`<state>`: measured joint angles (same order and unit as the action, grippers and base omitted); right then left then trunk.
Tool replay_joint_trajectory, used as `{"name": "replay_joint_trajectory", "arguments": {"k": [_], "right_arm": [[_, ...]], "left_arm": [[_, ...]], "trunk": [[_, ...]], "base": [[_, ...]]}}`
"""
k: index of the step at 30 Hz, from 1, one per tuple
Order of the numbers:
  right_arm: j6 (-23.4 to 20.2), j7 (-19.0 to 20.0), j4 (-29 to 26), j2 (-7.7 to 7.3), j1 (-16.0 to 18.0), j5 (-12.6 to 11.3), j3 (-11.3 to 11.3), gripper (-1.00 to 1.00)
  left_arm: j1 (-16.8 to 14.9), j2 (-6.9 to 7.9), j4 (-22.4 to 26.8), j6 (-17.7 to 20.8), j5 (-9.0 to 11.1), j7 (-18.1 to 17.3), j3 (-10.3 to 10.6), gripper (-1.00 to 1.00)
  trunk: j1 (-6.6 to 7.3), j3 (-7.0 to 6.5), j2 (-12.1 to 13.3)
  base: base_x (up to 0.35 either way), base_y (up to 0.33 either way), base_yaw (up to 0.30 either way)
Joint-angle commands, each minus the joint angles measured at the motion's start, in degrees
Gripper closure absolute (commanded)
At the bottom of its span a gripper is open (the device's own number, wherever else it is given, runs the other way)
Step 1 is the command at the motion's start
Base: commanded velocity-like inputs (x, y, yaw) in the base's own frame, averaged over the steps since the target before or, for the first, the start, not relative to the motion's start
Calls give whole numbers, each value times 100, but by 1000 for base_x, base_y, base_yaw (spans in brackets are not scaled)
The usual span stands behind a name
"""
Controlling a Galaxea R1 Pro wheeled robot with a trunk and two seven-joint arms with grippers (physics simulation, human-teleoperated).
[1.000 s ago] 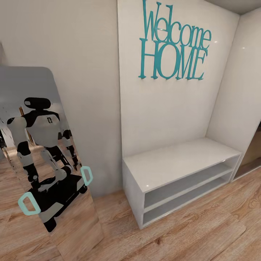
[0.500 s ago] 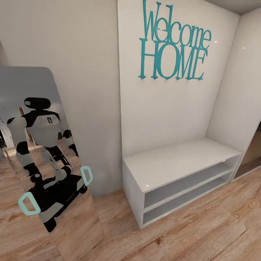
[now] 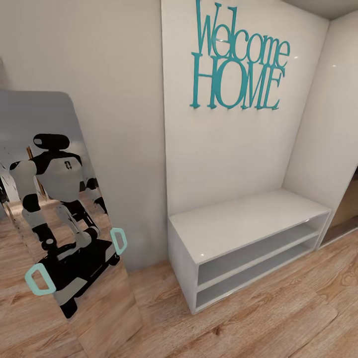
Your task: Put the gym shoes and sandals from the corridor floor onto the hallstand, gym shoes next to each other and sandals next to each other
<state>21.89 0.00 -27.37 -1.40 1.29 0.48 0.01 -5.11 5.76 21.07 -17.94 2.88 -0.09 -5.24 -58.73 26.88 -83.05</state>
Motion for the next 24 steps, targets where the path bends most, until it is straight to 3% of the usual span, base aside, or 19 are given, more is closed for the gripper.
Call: {"name": "replay_joint_trajectory", "arguments": {"k": [1, 14, 24], "right_arm": [[17, -10, -3, -1, 3, 5, -4, -100], [21, -33, 12, -1, 3, -9, -24, -100], [17, -35, 46, -1, 3, -16, -36, -100]], "left_arm": [[3, -2, -35, -22, 42, -4, 0, -100], [52, -1, -78, -34, 71, -9, -3, -100], [54, -2, -85, -34, 72, -9, -9, -100]], "trunk": [[0, 8, -3], [0, 71, -3], [0, 125, -3]], "base": [[0, 0, 88], [-12, 4, 192], [-232, 157, 223]]}}
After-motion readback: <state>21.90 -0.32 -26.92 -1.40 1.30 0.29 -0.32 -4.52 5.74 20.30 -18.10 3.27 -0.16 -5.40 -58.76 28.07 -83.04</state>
